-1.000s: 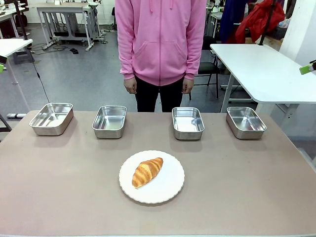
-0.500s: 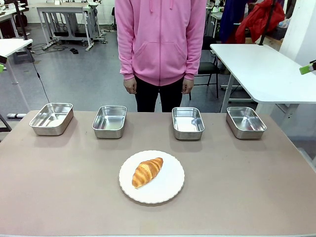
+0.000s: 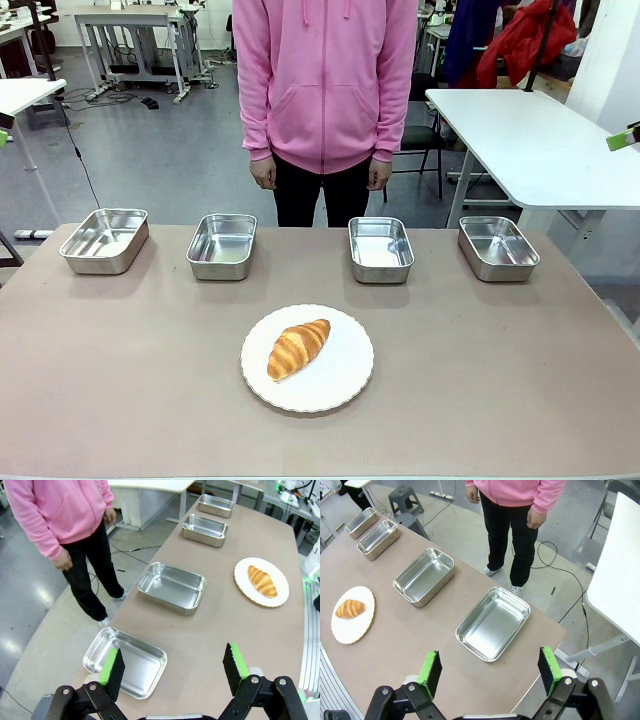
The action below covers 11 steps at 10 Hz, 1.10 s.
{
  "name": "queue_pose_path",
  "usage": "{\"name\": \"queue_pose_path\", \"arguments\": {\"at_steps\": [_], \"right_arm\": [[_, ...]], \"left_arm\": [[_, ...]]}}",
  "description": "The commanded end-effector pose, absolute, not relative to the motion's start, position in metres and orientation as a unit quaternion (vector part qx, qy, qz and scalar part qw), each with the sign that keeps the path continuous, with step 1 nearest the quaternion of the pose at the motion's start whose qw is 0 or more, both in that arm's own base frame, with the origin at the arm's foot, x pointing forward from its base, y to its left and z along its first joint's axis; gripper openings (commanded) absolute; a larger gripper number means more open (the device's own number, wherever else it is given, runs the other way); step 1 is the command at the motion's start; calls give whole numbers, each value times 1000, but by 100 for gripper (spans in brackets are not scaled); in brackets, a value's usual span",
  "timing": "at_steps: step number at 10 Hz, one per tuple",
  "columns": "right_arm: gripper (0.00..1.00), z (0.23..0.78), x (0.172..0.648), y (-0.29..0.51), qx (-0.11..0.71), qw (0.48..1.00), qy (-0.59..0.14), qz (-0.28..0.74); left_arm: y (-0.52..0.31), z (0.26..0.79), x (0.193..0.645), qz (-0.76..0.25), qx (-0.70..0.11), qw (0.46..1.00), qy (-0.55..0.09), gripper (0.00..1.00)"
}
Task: Place the bread in the container.
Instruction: Place the Butter Roll into the Airtight Container indicated by the human.
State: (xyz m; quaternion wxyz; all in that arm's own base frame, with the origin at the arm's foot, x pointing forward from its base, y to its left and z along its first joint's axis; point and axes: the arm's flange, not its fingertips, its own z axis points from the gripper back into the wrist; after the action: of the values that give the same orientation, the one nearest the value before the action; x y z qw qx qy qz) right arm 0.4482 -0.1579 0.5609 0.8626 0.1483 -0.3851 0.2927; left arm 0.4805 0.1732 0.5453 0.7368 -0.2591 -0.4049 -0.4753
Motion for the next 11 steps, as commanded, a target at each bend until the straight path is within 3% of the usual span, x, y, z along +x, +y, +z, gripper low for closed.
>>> {"name": "queue_pose_path", "arguments": {"at_steps": [1, 11], "right_arm": [[100, 561, 449, -157, 152, 860, -389, 293], [100, 561, 449, -157, 152, 860, -389, 293]], "left_arm": [[173, 548, 481, -478, -257, 737, -404, 100], [173, 548, 481, -478, -257, 737, -404, 100]]}}
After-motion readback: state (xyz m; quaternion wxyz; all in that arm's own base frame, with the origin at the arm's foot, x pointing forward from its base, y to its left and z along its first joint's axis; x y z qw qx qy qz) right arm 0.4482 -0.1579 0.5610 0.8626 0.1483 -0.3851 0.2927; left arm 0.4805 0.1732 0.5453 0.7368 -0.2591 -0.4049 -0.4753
